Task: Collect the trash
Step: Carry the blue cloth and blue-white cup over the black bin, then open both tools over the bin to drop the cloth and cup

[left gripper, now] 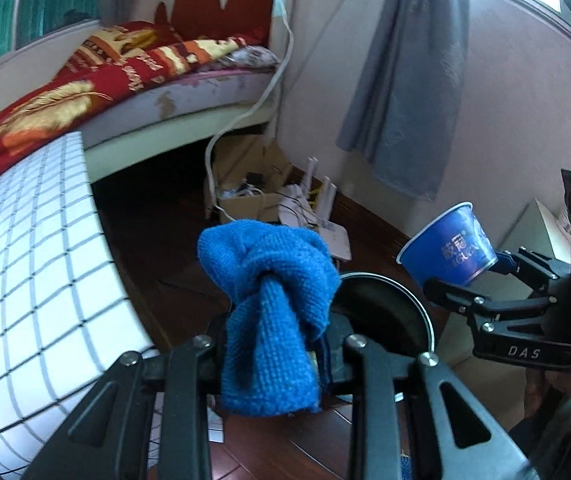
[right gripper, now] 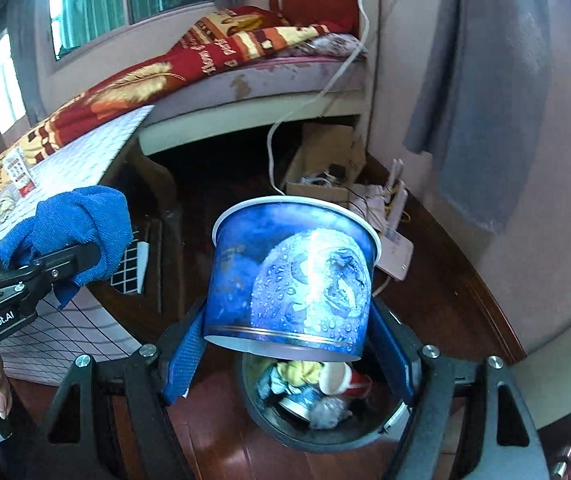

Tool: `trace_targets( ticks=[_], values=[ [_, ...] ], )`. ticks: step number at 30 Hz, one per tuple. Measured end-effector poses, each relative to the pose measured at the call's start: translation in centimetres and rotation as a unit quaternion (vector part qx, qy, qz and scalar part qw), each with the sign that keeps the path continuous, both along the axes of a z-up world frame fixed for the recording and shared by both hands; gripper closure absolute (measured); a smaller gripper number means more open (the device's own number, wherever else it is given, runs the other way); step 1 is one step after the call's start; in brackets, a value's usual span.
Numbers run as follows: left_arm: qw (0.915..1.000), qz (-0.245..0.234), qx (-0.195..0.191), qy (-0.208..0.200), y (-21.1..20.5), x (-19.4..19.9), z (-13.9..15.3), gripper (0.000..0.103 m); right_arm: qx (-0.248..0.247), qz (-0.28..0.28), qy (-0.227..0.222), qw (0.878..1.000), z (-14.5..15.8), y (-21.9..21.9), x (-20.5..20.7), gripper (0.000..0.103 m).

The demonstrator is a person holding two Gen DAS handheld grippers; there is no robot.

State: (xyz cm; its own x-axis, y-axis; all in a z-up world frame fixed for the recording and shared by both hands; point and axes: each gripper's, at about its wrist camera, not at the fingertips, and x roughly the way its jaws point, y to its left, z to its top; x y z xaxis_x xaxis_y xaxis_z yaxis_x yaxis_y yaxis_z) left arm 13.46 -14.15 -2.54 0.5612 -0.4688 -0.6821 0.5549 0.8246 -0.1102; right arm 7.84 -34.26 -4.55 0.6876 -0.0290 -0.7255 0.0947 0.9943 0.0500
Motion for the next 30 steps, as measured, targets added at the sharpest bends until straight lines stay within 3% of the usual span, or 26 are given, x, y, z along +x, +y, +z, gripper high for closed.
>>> trace_targets(
  ticks=[17, 30],
  values=[
    [0.9944, -0.078, 0.018, 0.068, -6.9, -1.1, -5.1, 0.073, 0.008, -0.034, 0.053, 0.998, -6.1, -5.9, -3.3, 0.025],
    [0.9854, -0.1, 0.038, 0.132, -10.2, -0.1, -9.9, 0.072, 0.002, -0.001, 0.093, 0.996, -11.2, -7.2, -2.4, 0.025]
  ],
)
